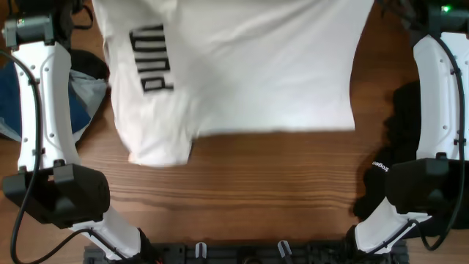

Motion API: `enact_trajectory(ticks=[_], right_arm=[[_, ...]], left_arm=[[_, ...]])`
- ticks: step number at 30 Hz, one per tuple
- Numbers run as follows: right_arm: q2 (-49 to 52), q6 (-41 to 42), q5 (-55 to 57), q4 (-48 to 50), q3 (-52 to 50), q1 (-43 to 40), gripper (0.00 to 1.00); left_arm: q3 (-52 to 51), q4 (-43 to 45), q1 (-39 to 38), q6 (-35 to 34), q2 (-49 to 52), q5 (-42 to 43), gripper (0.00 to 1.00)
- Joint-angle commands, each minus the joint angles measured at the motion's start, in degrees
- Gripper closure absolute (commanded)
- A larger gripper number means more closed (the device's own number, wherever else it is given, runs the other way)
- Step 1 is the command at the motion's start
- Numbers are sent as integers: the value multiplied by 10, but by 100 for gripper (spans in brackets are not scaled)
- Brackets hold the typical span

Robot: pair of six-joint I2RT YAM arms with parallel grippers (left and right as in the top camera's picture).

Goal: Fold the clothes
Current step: 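Pull the shirt edges outward with both grippers to flatten it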

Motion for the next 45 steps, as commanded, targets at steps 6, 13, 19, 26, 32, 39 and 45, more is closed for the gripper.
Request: enact_trajectory(ticks=[6, 13, 19, 26, 32, 39, 45], right_arm=[[-14, -28, 89, -180, 189, 0, 96], [35, -41, 123, -474, 46, 0, 96], [35, -40, 129, -561, -145, -3, 96], [28, 12, 191, -622, -235, -29, 96], [-8, 12, 193, -597, -294, -30, 96], [-14, -57, 54, -377, -307, -35, 96], [-13, -58, 20, -240, -307, -35, 96]], left_arm=[[201, -205, 14, 7, -47, 22, 96], [88, -701, 7, 124, 35, -24, 96], [-206, -704, 7, 145, 39, -24, 96], [-436, -626, 7, 108, -57, -61, 96], [-450, -599, 20, 34, -214, -120, 96], [-450, -451, 20, 14, -227, -118, 96], [-450, -297, 19, 2, -189, -113, 96]])
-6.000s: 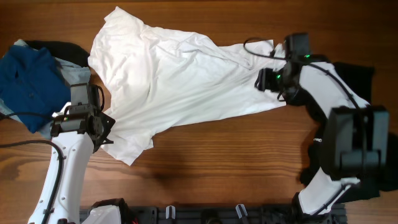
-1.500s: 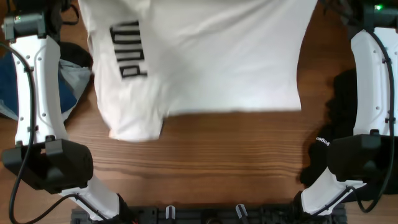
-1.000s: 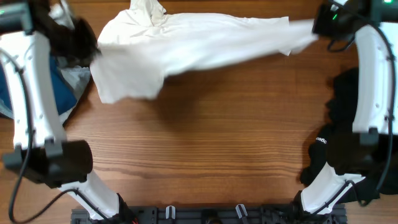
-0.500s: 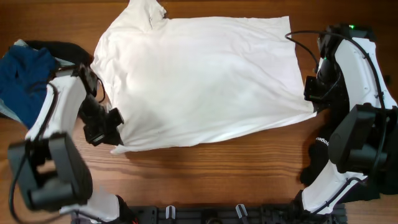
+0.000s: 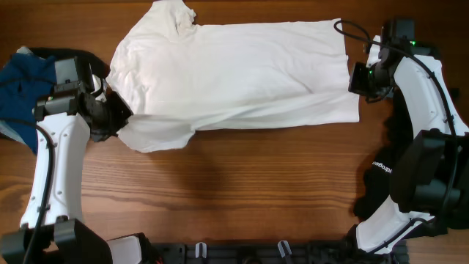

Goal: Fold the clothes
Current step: 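Pull the shirt edges outward with both grippers to flatten it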

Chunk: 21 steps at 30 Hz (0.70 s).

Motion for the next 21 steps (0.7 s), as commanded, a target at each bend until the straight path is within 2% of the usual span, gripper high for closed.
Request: enact_trajectory(ticks=[1, 5, 8, 15, 16, 18, 19, 21], right_arm=[[-16, -12, -24, 32, 3, -2, 96], [-15, -13, -24, 58, 3, -2, 95], [-12, -13, -24, 96, 3, 0, 93], [24, -12, -24, 119, 3, 3, 91], [32, -12, -24, 118, 3, 3, 91], [40, -14, -24, 107, 3, 3, 91], [41, -14, -24, 91, 3, 3, 91], [43, -13, -24, 68, -1, 5, 92]], left_arm=[[0, 46, 3, -14, 45, -7, 96], [0, 88, 4, -13, 115, -8, 96], [0, 151, 3, -14, 154, -3, 96], [0, 249, 3, -14, 167, 18, 94], [0, 258, 3, -14, 167, 18, 78], [0, 262, 3, -14, 167, 18, 29], [0, 261, 3, -13, 167, 27, 25], [0, 250, 3, -13, 167, 80, 25]])
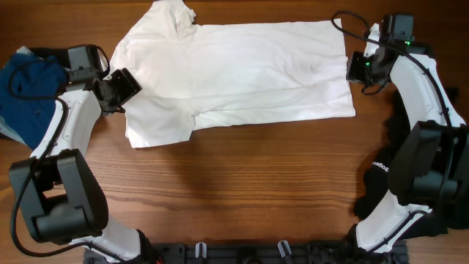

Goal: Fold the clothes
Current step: 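Pull the shirt edges outward with both grippers to flatten it, then grasp the near hem with both grippers and straighten the shirt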

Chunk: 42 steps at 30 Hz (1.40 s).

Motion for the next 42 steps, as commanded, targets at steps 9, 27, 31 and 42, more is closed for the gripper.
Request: enact_trajectory(ticks=[9, 27, 31, 42], right_arm=[[28, -4, -5, 72, -127, 4, 89], [29, -5, -4, 106, -167, 4, 86], [29, -5, -4, 108, -167, 4, 87], [29, -5, -4, 105, -167, 4, 87]], left_arm=[[-37, -75, -137, 38, 4, 62, 34], [-79, -30, -250, 37, 46, -105, 96], [-53, -34, -250, 38, 14, -174, 96], [-31, 188, -250, 48, -3, -235, 30]])
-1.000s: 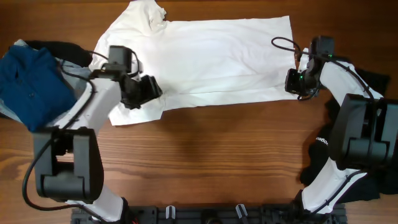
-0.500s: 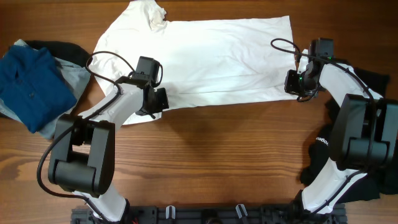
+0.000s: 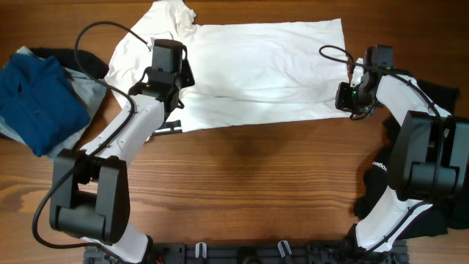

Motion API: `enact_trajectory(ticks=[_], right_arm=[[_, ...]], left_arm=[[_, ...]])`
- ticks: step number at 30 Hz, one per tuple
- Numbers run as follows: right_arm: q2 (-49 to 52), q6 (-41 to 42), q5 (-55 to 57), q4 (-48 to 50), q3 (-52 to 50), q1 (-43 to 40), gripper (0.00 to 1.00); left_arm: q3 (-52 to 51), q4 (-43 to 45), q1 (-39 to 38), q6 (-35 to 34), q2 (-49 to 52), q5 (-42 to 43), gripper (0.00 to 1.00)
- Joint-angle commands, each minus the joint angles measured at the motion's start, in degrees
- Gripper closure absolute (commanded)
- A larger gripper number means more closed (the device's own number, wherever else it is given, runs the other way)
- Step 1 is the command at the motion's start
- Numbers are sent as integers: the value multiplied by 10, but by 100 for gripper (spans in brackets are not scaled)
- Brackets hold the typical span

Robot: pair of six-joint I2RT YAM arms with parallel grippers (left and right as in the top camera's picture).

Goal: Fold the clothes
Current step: 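Grasp the near hem with both grippers and straighten the shirt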

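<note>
A white T-shirt (image 3: pixel 264 66) lies flat across the far half of the table, collar to the left and hem to the right. A bit of its black print (image 3: pixel 167 129) peeks out under the near left edge. My left gripper (image 3: pixel 173 94) reaches over the shirt's near left part by the sleeve. Its fingers are hidden under the wrist, so its state does not show. My right gripper (image 3: pixel 344 97) sits at the near right hem corner, touching the cloth. Whether it is shut on the hem cannot be made out.
A blue garment (image 3: pixel 37 88) lies on a grey one (image 3: pixel 88 92) at the left edge. Dark clothing (image 3: pixel 377 180) is piled by the right arm's base. Bare wood (image 3: pixel 249 183) fills the near half.
My left gripper has moved from the shirt's left edge to over its near left part by the sleeve. My right gripper has moved nearer, from the hem's middle to its near corner. The near sleeve no longer shows.
First the shirt hung spread in the air with its black print showing. Then it lay flat on the table, print down, with a gripper at each end. Both grippers stayed at the ends after that, and now they are at the near edge.
</note>
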Motion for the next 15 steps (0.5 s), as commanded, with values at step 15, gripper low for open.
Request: enact_trajectory(ticks=[15], right_arm=[[9, 1, 39, -29, -14, 3, 88]], left_arm=[[-32, -355, 112, -73, 3, -14, 66]])
